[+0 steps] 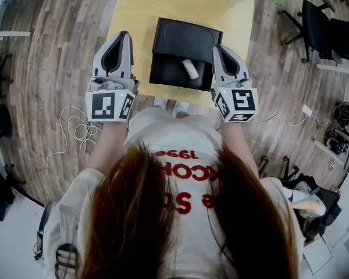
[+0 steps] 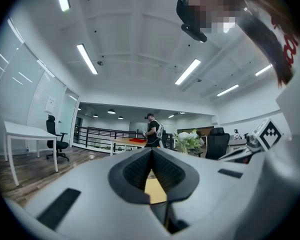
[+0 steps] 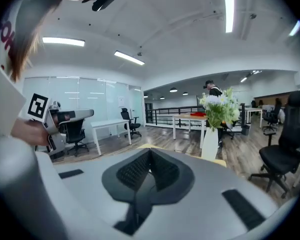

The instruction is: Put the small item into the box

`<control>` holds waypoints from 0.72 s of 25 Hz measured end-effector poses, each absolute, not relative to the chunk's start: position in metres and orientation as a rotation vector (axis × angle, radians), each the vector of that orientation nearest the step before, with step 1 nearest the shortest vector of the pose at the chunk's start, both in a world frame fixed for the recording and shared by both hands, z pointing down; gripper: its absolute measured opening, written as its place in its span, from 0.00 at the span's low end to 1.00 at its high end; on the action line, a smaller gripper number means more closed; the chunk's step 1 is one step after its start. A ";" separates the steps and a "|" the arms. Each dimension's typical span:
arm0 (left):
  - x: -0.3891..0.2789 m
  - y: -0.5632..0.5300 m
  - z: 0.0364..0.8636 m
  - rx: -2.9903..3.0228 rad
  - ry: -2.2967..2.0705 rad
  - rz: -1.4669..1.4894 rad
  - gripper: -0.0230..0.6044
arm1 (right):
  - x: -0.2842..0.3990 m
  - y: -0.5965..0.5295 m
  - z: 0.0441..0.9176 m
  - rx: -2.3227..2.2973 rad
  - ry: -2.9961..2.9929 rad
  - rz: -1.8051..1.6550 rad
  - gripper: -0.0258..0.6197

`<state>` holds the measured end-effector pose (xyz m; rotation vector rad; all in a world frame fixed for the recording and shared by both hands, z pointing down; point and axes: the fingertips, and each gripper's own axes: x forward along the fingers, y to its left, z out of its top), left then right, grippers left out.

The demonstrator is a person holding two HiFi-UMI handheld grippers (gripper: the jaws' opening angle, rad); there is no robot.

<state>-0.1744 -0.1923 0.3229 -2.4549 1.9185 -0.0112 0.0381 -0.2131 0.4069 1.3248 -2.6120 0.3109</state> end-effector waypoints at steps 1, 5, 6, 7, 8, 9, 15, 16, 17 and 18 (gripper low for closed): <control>-0.172 -0.193 0.320 -2.454 1.906 -0.002 0.05 | 0.041 -0.216 0.398 1.344 -2.626 0.299 0.05; -0.169 -0.197 0.310 -2.449 1.878 0.030 0.05 | 0.050 -0.221 0.372 1.409 -2.664 0.258 0.05; -0.169 -0.197 0.308 -2.448 1.870 0.036 0.05 | 0.052 -0.221 0.367 1.425 -2.670 0.247 0.05; -0.168 -0.197 0.305 -2.449 1.860 0.042 0.05 | 0.054 -0.222 0.362 1.441 -2.674 0.236 0.05; -0.166 -0.197 0.303 -2.451 1.849 0.049 0.05 | 0.057 -0.223 0.357 1.460 -2.678 0.225 0.05; -0.164 -0.198 0.302 -2.454 1.837 0.055 0.05 | 0.060 -0.224 0.352 1.477 -2.682 0.214 0.05; -0.161 -0.197 0.298 -2.466 1.809 0.085 0.05 | 0.065 -0.223 0.328 1.531 -2.707 0.151 0.05; -0.161 -0.196 0.297 -2.466 1.807 0.088 0.05 | 0.064 -0.222 0.326 1.534 -2.709 0.147 0.05; -0.161 -0.196 0.297 -2.467 1.806 0.092 0.05 | 0.065 -0.221 0.325 1.538 -2.710 0.145 0.05; -0.161 -0.196 0.296 -2.468 1.804 0.095 0.05 | 0.065 -0.221 0.324 1.540 -2.710 0.145 0.05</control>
